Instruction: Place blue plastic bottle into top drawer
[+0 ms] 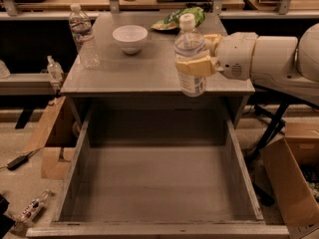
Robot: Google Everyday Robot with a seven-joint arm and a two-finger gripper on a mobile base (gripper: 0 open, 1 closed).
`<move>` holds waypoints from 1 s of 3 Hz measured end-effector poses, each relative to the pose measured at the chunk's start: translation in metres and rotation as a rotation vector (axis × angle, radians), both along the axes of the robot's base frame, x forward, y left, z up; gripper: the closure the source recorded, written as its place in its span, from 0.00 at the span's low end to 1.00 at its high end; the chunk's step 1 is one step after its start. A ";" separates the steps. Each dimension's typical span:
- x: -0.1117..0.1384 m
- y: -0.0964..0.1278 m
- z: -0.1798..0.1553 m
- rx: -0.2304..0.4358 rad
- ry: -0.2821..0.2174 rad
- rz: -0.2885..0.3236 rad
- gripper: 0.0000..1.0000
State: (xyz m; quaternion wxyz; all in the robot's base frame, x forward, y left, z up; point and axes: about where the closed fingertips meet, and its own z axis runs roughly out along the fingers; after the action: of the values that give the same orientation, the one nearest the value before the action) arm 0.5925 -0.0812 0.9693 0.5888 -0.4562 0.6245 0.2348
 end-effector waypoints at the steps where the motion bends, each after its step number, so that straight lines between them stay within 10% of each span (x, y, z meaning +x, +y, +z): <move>1: 0.008 0.010 0.000 0.018 -0.010 0.025 1.00; 3: -0.036 0.041 -0.078 0.103 0.037 0.093 1.00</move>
Offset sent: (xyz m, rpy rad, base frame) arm -0.0282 0.0502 -0.0770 0.0621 0.0455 0.1226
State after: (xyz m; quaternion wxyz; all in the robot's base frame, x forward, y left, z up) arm 0.5564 -0.0397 0.8917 0.5884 -0.4494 0.6005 0.3021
